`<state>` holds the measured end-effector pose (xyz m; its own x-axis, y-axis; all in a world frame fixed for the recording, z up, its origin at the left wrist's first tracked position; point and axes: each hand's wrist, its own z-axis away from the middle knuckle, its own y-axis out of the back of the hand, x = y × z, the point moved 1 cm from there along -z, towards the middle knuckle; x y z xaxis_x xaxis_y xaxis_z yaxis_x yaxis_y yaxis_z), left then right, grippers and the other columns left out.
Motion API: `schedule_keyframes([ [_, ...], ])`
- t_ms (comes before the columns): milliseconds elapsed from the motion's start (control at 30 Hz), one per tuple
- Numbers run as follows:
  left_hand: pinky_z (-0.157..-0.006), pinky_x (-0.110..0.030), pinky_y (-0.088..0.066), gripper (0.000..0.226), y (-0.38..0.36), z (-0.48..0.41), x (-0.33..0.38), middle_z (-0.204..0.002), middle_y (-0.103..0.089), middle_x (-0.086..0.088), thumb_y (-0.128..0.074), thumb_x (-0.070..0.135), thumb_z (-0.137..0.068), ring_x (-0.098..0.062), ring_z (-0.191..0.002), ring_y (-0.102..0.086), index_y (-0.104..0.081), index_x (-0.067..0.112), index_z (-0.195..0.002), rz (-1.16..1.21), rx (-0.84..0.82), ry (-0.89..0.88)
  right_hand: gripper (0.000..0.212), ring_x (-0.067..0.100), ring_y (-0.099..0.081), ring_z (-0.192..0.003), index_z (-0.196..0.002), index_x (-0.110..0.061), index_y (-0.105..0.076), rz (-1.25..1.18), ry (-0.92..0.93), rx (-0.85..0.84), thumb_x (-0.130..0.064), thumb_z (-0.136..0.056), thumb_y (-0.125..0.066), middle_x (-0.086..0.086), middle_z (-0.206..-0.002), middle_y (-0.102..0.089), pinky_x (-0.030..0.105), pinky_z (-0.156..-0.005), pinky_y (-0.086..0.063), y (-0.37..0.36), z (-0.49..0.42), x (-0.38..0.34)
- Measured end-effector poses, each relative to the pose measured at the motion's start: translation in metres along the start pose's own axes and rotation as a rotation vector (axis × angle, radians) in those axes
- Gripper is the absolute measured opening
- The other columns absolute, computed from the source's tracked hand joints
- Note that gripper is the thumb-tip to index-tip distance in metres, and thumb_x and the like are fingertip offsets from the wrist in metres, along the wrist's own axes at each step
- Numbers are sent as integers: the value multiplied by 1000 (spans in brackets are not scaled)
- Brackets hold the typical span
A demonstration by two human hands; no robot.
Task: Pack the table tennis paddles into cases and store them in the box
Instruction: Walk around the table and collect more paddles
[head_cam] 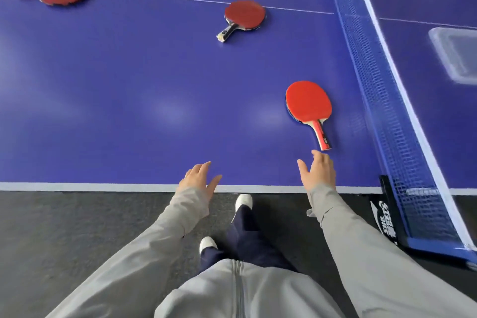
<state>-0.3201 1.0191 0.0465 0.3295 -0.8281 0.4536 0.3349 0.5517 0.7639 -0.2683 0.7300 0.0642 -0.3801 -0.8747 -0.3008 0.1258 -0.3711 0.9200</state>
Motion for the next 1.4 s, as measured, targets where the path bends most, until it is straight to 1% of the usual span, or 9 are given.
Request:
schedule_keyframes([
  [167,-100,-38,-41,58,2,-53,21,-145,-36,6,-42,49,-93,-17,-134,-33,-30,25,-144,-8,-15,10,58,35,-41,-124,-134,-3,-41,-14,-132,86,-37,-90,-58,19,-135,-46,48,-94,-38,11,-75,14],
  [433,-100,-39,-43,53,22,-135,46,-138,-45,-1,-51,40,-93,-22,-127,-44,-39,20,-140,63,48,21,57,35,-42,-122,-128,-2,-47,35,-195,-14,-37,-87,-63,19,-128,-49,46,-93,-38,-7,-141,24],
  [567,-99,-39,-43,51,42,-184,52,-132,-50,-7,-56,34,-91,-26,-123,-49,-45,14,-136,83,107,-5,37,38,-50,-108,-111,4,-52,-169,-218,-2,-21,-86,-63,21,-113,-55,41,-84,-40,-16,-144,19],
  [700,-98,-38,-42,53,70,-256,67,-135,-47,-11,-57,31,-91,-28,-124,-48,-43,10,-137,83,144,-37,32,39,-57,-89,-107,5,-48,-294,-235,90,-16,-87,-63,20,-104,-54,37,-69,-39,-23,-139,-2],
  [933,-103,-41,-37,65,124,-392,120,-144,-33,-11,-59,30,-89,-28,-132,-34,-29,10,-144,135,242,-38,26,22,-52,-72,-103,-3,-47,-510,-342,220,-17,-87,-62,5,-95,-52,30,-66,-37,-23,-167,-58],
  [1133,-102,-46,-34,66,144,-477,153,-137,-38,-14,-62,37,-86,-32,-129,-32,-34,7,-137,-46,240,47,25,19,-51,-72,-102,-6,-47,-545,-392,254,-20,-88,-62,1,-92,-51,29,-65,-35,-28,-209,-87],
  [1233,-95,-45,-38,50,145,-500,159,-130,-43,-16,-61,29,-84,-34,-123,-38,-46,5,-124,-106,227,40,25,17,-50,-70,-100,-8,-47,-545,-399,265,-21,-87,-62,1,-91,-52,28,-64,-35,-30,-221,-91],
  [1300,-83,-40,-44,38,149,-509,162,-118,-51,-16,-62,25,-80,-34,-112,-47,-51,5,-111,-56,180,62,25,18,-51,-70,-100,-7,-47,-542,-397,268,-21,-87,-63,2,-92,-52,29,-65,-35,-31,-226,-91],
  [1400,-51,-24,-38,16,158,-510,168,-72,-59,-4,-58,28,-78,-23,-67,-54,-51,15,-71,36,26,13,25,20,-52,-72,-100,-6,-48,-536,-407,264,-20,-86,-64,4,-93,-53,30,-66,-36,-31,-228,-89],
])
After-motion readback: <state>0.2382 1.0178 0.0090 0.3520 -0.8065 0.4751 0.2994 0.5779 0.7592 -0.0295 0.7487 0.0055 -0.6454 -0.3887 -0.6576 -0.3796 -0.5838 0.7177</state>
